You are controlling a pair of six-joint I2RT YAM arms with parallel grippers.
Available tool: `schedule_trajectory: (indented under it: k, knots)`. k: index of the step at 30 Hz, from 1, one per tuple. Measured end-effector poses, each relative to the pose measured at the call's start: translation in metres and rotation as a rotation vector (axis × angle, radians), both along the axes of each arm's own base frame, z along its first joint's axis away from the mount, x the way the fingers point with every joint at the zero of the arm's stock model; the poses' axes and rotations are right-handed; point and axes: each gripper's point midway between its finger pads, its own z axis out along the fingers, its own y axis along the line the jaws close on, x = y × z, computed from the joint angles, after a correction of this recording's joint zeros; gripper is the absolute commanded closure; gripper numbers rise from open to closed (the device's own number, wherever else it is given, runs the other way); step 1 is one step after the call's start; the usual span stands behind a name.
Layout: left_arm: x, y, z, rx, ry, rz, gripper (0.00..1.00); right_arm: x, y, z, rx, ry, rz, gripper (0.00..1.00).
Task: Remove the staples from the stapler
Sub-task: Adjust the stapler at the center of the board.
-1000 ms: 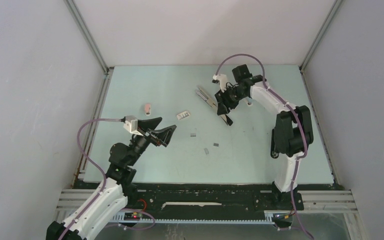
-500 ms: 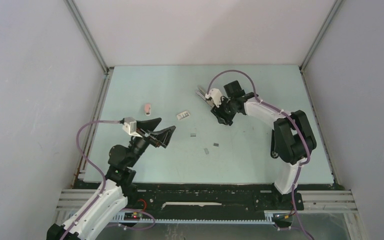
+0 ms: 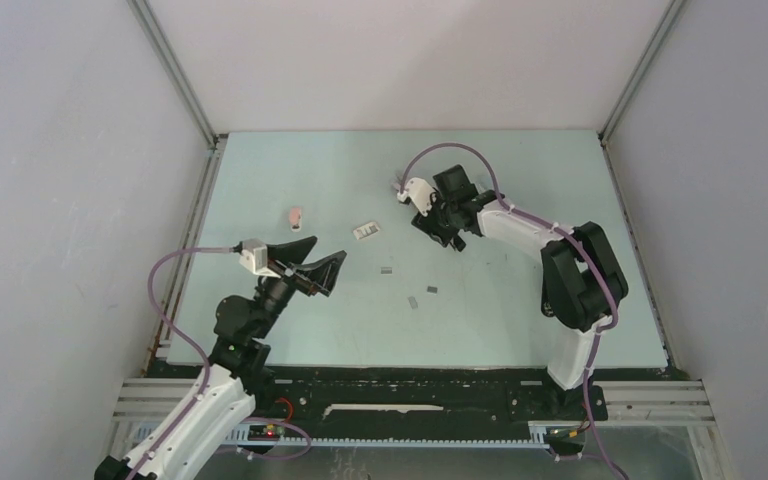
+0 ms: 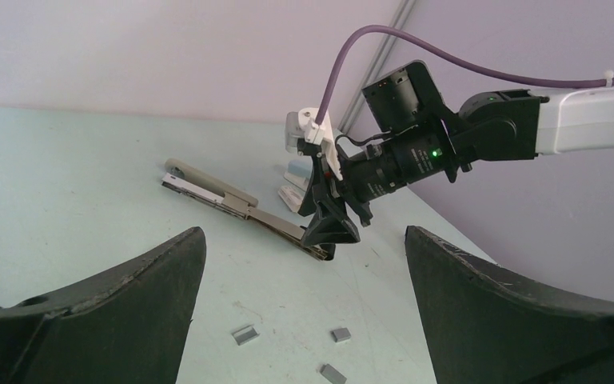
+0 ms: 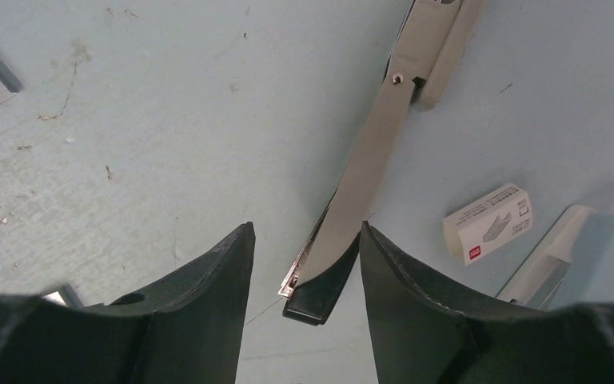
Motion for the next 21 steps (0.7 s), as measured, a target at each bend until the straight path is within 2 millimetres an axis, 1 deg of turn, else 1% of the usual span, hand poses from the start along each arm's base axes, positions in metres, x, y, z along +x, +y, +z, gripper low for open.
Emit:
schedule_trajectory:
  k: [5, 13, 18, 21]
  knots:
    - [0.0, 0.003, 0.002, -0.006, -0.004, 0.016, 0.0, 0.001, 0.003, -0.002, -0.026, -0.021, 0.004, 0.4]
    - [0.001, 0.005, 0.002, -0.009, -0.001, 0.028, 0.0, 0.004, 0.004, -0.013, -0.079, -0.038, -0.005, 0.4]
    - [0.001, 0.005, 0.002, -0.01, -0.001, 0.031, 0.0, 0.006, 0.004, -0.025, -0.128, -0.045, -0.011, 0.41]
    - [0.002, 0.006, 0.002, -0.01, 0.0, 0.034, 0.0, 0.011, 0.002, -0.033, -0.157, -0.046, -0.022, 0.42]
